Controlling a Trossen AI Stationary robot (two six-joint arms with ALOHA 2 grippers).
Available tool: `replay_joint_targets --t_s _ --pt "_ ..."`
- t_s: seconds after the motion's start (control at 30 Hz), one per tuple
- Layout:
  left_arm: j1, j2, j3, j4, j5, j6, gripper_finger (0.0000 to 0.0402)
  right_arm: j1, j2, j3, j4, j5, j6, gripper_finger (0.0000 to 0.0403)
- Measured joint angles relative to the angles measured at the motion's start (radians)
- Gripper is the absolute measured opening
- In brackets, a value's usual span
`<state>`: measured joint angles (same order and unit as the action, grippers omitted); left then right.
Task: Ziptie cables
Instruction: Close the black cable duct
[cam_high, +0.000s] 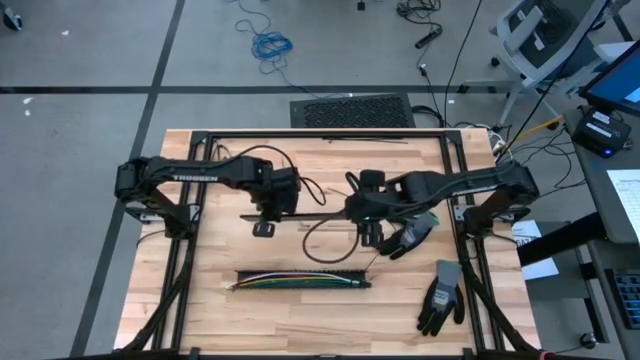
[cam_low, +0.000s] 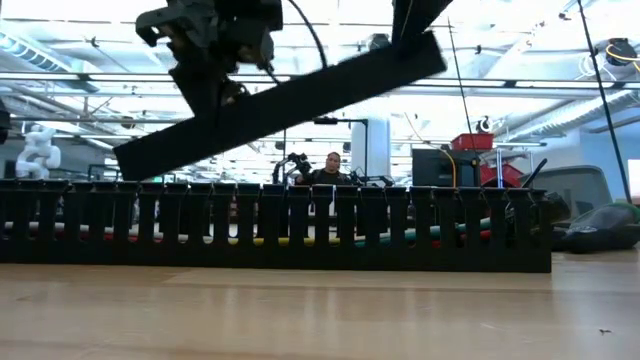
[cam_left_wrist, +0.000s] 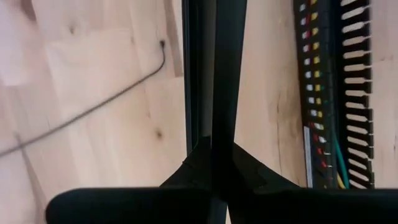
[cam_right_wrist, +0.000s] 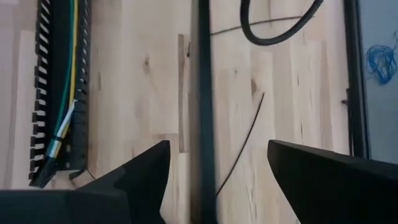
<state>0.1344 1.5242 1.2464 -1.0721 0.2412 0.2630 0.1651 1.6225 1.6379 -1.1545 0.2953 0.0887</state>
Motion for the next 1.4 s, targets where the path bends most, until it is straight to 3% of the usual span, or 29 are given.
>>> replay_joint_targets --t_s 0.27,0.33,0.47,0.5,0.6,0.7,0.9,1.07,1.27,1.4 --pt "-0.037 0.000 0.060 -0.013 -0.045 0.004 0.0018 -0.033 0.059 0.000 -0.013 -0.009 0.038 0.0241" --pt "-0.042 0.000 0.069 -0.016 -0.052 0.000 0.0017 -0.034 0.062 0.000 -0.020 -0.010 0.062 0.0199" --pt "-0.043 0.000 0.083 -0.016 -0.095 0.004 0.0017 -0.033 0.061 0.000 -0.026 -0.036 0.080 0.0042" --pt "-0.041 0.000 0.086 -0.016 -0.096 0.009 0.0017 -0.031 0.061 0.000 -0.028 -0.035 0.086 0.0026" --pt "-0.041 0.000 0.090 -0.014 -0.115 0.008 0.0022 -0.030 0.060 0.001 -0.033 -0.034 0.095 0.0011" --pt "-0.041 0.000 0.092 -0.010 -0.178 0.017 0.0059 -0.031 0.060 0.001 -0.037 -0.019 0.104 0.0006" --pt "-0.030 -0.047 0.123 -0.068 -0.406 0.087 0.0142 -0.037 0.061 -0.002 -0.155 0.005 0.116 0.0002" --pt "-0.024 -0.122 0.207 -0.122 -0.551 0.079 0.0187 -0.053 0.056 -0.001 -0.184 -0.038 0.121 0.0002" --pt "-0.049 -0.298 0.221 -0.237 -0.743 -0.037 0.0200 -0.098 -0.022 -0.001 -0.087 -0.111 0.244 0.0001" --pt "-0.095 -0.428 0.218 -0.289 -0.806 -0.147 0.0201 -0.138 -0.129 -0.074 0.100 -0.139 0.344 0.0001"
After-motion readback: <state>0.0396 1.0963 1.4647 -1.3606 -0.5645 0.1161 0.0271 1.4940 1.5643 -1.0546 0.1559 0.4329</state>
